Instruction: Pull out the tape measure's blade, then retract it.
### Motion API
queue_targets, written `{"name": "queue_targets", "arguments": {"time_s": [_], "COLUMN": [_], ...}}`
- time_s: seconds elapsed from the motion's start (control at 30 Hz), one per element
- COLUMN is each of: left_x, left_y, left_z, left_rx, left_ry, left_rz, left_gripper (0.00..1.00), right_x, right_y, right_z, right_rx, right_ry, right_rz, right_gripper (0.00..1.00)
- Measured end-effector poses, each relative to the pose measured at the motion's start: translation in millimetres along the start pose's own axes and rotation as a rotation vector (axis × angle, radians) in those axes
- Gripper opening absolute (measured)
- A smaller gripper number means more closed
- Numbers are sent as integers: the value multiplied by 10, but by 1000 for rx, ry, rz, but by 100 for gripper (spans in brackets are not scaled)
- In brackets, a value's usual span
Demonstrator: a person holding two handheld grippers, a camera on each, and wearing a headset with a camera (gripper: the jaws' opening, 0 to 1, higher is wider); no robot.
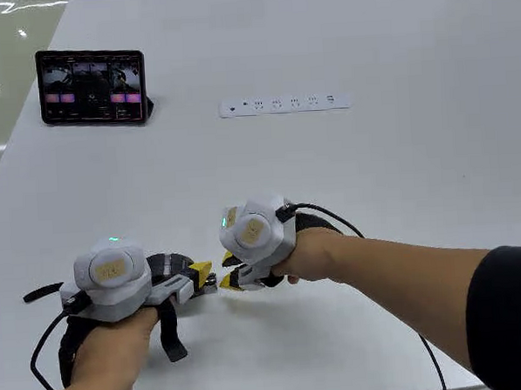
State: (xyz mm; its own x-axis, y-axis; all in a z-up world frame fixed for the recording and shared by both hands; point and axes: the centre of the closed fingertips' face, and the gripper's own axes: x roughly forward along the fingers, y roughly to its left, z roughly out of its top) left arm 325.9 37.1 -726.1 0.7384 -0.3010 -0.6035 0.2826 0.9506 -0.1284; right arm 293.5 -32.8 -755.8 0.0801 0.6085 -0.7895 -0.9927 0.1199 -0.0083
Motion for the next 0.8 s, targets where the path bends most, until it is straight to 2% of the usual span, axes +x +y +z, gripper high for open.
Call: {"name": "queue_targets", "arguments": {"time_s": [0.13,0.27,0.53,0.73,0.8], "left_x": [-21,-74,-142,-222,-255], "left_y": [-8,-26,67,0,-21], "left_z": [-14,-50,-82,-68,-56], "left_rx": [-9,1,29,45,52], "left_ry": [3,3,3,-3,-6], "left_rz": [-23,-47,-75,-115,-129], "left_gripper": [70,78,87,98,99], "right_x": [-99,-214,-398,-533,-579], "right_y": [10,7,42,37,42], "right_z": [-60,-112,-207,-238,-262], "right_rx": [12,37,80,128,114], "right_ry": [-12,-40,-81,-123,-125], "right_rz": [-21,-47,-77,-104,-121], "right_gripper": [16,16,18,22,22]}}
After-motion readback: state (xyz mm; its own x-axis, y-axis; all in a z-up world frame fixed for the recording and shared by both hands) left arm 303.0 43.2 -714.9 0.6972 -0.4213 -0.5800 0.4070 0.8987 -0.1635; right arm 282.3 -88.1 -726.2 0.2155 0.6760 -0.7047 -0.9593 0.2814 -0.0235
